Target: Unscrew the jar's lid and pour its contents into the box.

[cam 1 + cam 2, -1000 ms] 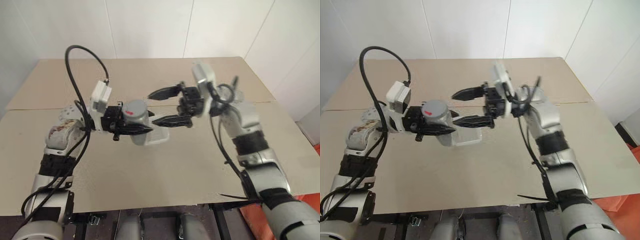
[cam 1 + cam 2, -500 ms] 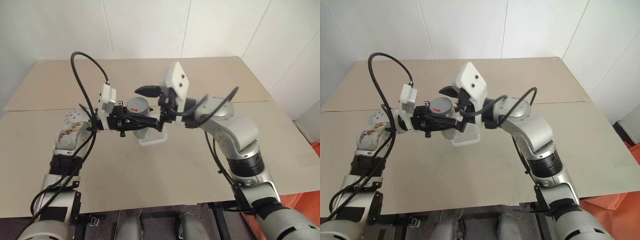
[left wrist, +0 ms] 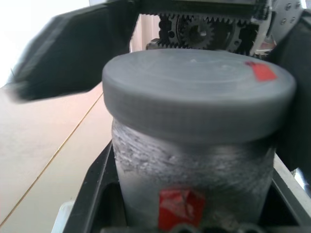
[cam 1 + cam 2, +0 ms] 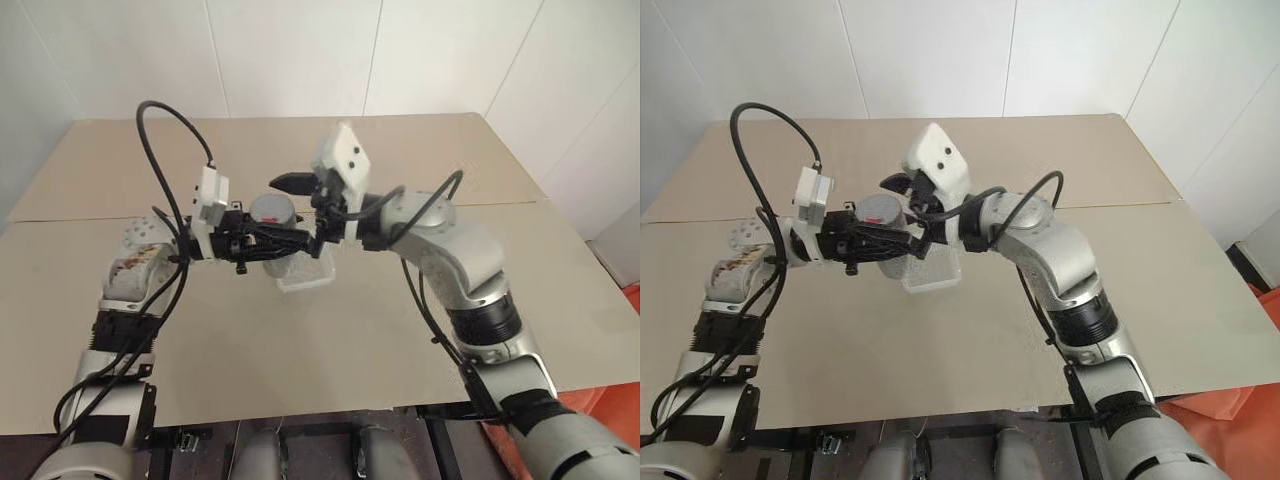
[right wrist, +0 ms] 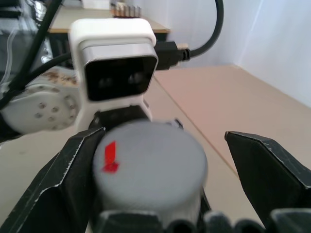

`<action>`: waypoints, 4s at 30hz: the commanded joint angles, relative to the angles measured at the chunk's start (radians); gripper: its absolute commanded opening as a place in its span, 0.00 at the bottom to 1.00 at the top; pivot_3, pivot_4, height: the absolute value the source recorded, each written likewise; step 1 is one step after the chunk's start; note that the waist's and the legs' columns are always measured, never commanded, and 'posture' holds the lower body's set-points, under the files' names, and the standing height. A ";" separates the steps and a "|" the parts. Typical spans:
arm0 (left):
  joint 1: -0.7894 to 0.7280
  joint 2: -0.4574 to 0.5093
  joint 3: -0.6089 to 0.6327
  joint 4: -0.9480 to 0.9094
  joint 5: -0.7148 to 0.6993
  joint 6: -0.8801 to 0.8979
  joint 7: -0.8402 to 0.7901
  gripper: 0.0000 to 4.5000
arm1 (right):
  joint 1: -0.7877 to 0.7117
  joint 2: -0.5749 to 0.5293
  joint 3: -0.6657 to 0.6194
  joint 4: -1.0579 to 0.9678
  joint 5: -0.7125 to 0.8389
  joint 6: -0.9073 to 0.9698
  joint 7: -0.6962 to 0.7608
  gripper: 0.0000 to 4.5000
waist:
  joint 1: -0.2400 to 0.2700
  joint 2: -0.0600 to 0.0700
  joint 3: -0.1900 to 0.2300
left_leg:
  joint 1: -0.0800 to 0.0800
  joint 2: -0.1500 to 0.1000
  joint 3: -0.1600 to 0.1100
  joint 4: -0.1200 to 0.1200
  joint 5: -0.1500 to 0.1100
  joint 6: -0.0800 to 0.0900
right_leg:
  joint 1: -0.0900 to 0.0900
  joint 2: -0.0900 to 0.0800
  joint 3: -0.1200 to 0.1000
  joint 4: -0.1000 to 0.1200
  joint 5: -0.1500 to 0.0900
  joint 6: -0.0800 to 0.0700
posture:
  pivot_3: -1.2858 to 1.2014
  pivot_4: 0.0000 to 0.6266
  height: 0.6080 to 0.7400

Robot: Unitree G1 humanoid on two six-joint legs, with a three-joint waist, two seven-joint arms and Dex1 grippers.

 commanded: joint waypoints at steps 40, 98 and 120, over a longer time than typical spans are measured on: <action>-0.002 -0.045 0.010 -0.015 0.004 -0.039 -0.014 0.44 | 0.002 -0.034 -0.062 -0.083 -0.059 0.013 -0.054 0.99 | 0.001 0.000 0.000 | 0.000 -0.001 0.000 0.000 0.000 0.000 | 0.000 0.000 0.000 0.000 0.000 0.000 | 0.52 0.24 1.00; 0.044 -0.021 0.008 -0.067 0.011 -0.025 -0.009 0.44 | -0.061 0.054 -0.190 -0.072 0.198 0.148 -0.013 0.61 | 0.001 0.000 0.000 | 0.000 -0.001 0.000 0.000 0.000 0.000 | 0.000 0.000 0.000 0.000 0.000 0.000 | 0.52 0.24 1.00; 0.058 -0.006 0.086 0.022 0.185 -0.202 0.312 0.44 | 0.516 -0.112 -0.040 -0.033 -0.309 -0.046 -0.272 0.87 | 0.000 0.000 0.000 | 0.002 -0.002 0.001 -0.001 0.000 0.000 | 0.000 -0.001 0.002 -0.002 0.000 0.000 | 0.52 0.24 1.00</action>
